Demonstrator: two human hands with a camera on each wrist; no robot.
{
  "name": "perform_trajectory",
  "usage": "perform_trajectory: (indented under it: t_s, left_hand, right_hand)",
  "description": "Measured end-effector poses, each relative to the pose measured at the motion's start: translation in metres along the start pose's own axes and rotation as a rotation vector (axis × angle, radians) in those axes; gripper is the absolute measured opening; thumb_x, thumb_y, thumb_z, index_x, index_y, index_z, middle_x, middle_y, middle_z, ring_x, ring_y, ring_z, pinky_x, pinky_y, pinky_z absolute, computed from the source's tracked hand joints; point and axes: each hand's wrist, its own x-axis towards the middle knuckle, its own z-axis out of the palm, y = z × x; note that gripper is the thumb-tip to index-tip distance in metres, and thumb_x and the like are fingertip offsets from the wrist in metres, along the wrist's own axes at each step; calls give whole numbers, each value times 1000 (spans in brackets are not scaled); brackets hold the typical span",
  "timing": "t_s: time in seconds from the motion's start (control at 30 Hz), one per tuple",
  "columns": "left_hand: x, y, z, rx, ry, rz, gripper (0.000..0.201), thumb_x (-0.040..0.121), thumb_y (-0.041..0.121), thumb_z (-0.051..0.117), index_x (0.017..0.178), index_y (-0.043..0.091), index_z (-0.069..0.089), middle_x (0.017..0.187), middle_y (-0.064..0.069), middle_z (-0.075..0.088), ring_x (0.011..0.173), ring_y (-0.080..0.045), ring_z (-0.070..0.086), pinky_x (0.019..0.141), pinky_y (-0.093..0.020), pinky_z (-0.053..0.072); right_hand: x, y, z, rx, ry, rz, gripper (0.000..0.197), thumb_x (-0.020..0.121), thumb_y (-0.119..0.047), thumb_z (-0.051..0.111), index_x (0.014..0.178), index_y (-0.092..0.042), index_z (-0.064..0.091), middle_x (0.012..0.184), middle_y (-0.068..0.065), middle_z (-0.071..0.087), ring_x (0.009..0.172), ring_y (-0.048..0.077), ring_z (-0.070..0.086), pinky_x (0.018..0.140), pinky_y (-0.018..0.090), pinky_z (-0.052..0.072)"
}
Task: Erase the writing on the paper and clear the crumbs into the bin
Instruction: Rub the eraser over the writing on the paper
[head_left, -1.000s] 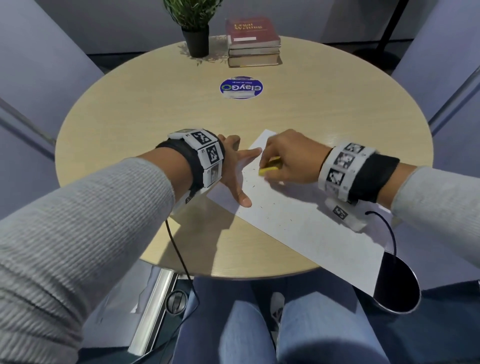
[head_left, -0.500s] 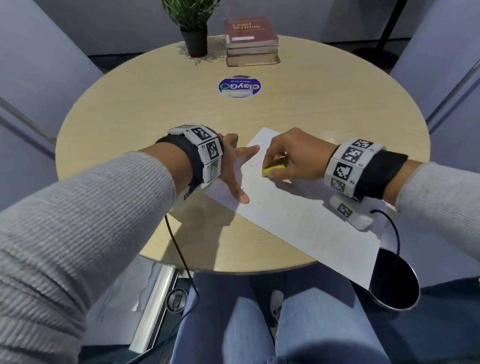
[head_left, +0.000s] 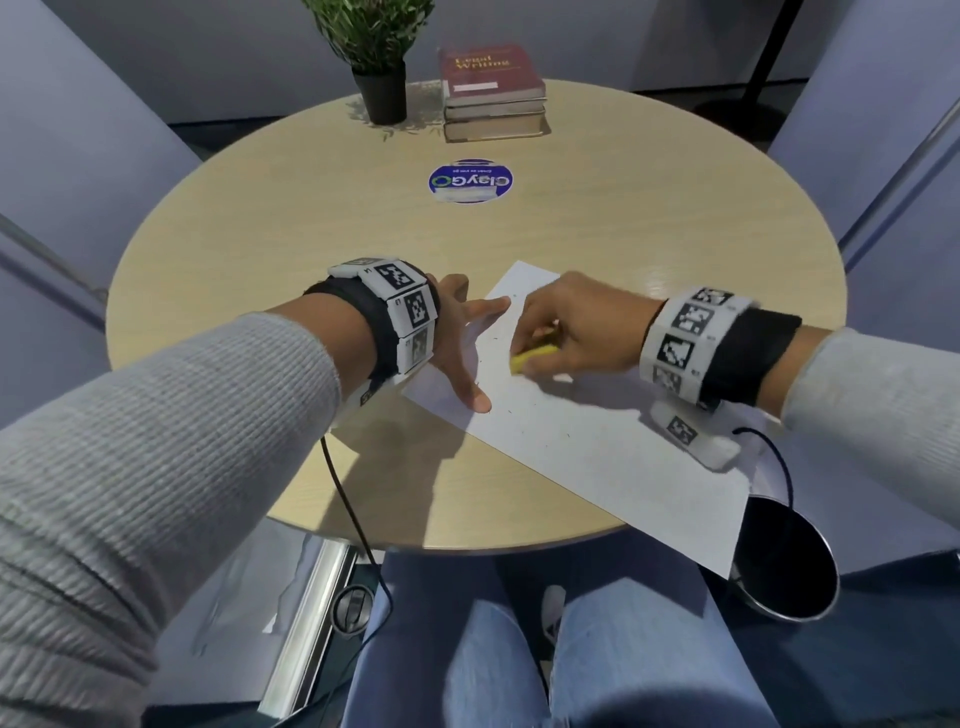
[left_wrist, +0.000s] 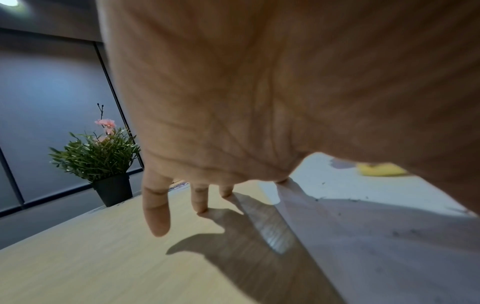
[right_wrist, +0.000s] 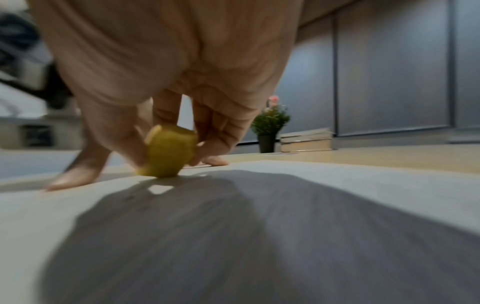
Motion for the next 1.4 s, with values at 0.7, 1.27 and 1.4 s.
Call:
perform_trajectory:
  t_s: [0.7,1.27,1.4]
  left_hand:
    - [41,6,-16,-120,71,52,125,49,83,65,147,43,-1,143,-7,19,138,-37,16,108,-55,25]
    - [44,4,-14,-135,59,43,127,54,83,62,148,42,-11,158,-7,-9,145,-33,-4,113,-59,13]
    - [48,3,-13,-139,45,47,129,50,85,62,147,44,-12,158,-8,-12,145,-34,-7,112,-60,12]
  right_hand:
    - [12,11,-5,-78,45,-70,17,80,-27,68,87,-15,77,79,-23,51,72,14,55,70,26,43]
    - [29,43,-17,-123,151,149,22,83,-34,68,95,-18,77,88,5,69,81,22,61,74,31,47]
    - [24,39,-17,-116,110,92,22,84,-34,68,97,-18,77,89,6,69,77,18,58,73,32,48]
